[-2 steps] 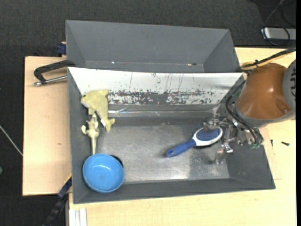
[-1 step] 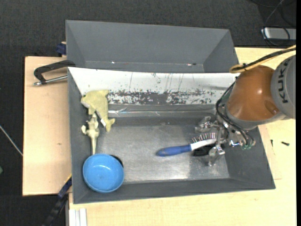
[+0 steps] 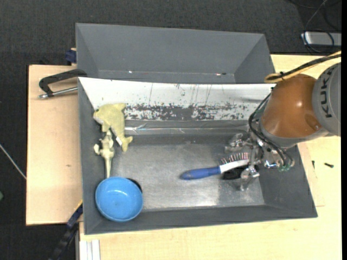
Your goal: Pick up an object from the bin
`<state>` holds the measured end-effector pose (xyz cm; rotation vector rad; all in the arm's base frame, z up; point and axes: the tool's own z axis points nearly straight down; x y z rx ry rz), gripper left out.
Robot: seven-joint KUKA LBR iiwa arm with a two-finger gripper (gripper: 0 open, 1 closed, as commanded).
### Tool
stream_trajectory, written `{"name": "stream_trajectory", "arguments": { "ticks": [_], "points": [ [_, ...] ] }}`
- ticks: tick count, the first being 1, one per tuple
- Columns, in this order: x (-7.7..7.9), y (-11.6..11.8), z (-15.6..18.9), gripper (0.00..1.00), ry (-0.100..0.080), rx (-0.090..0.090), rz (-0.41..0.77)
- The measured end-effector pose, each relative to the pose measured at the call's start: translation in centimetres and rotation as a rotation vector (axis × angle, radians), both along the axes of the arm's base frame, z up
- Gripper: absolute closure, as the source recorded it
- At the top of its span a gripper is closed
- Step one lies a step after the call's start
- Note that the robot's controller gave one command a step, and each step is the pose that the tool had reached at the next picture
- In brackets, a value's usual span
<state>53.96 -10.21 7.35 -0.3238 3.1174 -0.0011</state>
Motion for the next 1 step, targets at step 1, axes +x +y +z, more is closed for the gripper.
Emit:
{"name": "stream_trajectory", "arguments": {
  "ticks": [1],
  "points": [
    [0.13, 0.04, 0.08, 0.0, 0.001, 0.0, -0.001]
  ]
}}
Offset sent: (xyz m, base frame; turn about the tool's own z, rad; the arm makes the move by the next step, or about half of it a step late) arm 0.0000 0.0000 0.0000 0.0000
